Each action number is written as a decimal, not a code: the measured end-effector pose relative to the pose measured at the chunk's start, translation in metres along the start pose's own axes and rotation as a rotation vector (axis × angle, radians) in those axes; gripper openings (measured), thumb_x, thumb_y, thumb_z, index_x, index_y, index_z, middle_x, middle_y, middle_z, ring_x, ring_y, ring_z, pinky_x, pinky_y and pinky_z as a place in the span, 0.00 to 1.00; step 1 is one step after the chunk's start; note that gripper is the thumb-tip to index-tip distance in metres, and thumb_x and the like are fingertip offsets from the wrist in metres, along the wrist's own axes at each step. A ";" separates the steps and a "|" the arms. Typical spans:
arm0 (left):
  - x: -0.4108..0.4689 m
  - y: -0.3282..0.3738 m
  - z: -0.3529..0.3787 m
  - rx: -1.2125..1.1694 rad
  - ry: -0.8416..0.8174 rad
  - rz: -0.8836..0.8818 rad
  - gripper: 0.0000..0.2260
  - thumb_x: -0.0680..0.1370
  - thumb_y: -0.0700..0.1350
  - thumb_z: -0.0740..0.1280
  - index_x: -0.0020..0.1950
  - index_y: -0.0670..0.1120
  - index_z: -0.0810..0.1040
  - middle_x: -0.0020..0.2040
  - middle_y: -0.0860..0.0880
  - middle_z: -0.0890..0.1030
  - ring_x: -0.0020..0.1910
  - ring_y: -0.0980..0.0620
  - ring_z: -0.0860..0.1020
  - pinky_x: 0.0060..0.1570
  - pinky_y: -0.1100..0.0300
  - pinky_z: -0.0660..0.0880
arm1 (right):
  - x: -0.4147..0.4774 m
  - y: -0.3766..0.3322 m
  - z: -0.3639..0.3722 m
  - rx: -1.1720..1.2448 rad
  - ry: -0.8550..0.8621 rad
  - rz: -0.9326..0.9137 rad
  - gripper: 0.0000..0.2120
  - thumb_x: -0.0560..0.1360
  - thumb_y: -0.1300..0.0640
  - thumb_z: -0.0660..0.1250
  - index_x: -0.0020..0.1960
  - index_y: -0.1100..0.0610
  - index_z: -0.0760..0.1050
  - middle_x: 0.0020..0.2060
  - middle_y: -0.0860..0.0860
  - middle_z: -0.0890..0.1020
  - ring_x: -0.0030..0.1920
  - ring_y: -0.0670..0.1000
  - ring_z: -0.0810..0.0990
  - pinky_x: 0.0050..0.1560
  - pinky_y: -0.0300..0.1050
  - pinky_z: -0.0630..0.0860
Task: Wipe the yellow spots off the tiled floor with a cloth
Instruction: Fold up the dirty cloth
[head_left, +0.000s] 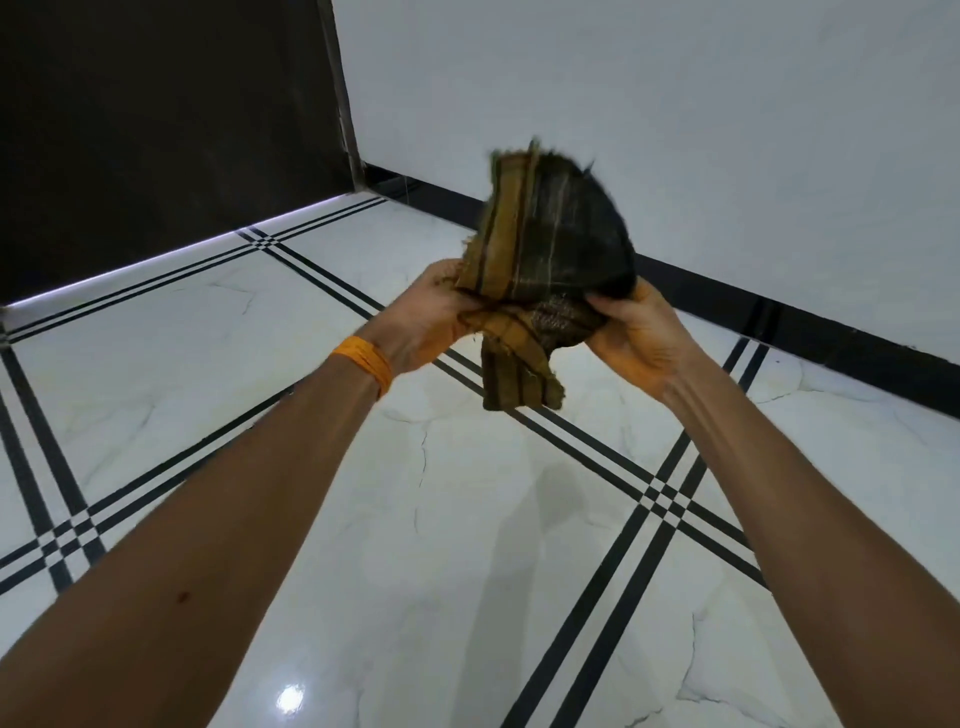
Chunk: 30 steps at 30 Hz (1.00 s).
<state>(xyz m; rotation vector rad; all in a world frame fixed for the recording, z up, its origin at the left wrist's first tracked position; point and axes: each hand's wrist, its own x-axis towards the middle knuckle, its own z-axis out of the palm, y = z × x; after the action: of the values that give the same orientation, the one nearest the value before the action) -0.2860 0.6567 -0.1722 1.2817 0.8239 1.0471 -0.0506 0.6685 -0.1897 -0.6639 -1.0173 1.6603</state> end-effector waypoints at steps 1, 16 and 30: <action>-0.001 0.004 -0.001 0.049 -0.013 0.018 0.09 0.81 0.37 0.62 0.54 0.42 0.82 0.53 0.46 0.83 0.56 0.44 0.80 0.58 0.48 0.78 | 0.000 -0.002 -0.001 -0.117 -0.017 -0.001 0.14 0.78 0.73 0.61 0.55 0.60 0.79 0.55 0.58 0.83 0.60 0.57 0.80 0.63 0.55 0.78; -0.006 -0.017 -0.026 0.638 0.395 0.162 0.10 0.82 0.35 0.61 0.59 0.45 0.77 0.45 0.42 0.83 0.45 0.48 0.83 0.42 0.57 0.81 | 0.001 0.004 -0.011 -0.482 0.191 -0.021 0.08 0.81 0.65 0.64 0.55 0.54 0.76 0.48 0.53 0.81 0.52 0.52 0.80 0.53 0.46 0.79; 0.001 -0.035 -0.016 0.324 0.453 -0.135 0.17 0.85 0.53 0.50 0.58 0.49 0.77 0.52 0.48 0.82 0.56 0.46 0.81 0.60 0.48 0.77 | -0.002 0.013 -0.002 -0.617 0.284 0.176 0.15 0.86 0.49 0.55 0.59 0.58 0.75 0.55 0.59 0.81 0.59 0.58 0.80 0.64 0.55 0.77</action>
<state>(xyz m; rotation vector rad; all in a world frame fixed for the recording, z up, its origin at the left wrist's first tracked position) -0.2954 0.6644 -0.2086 1.2480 1.4520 1.1438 -0.0545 0.6658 -0.2018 -1.3868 -1.2926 1.3338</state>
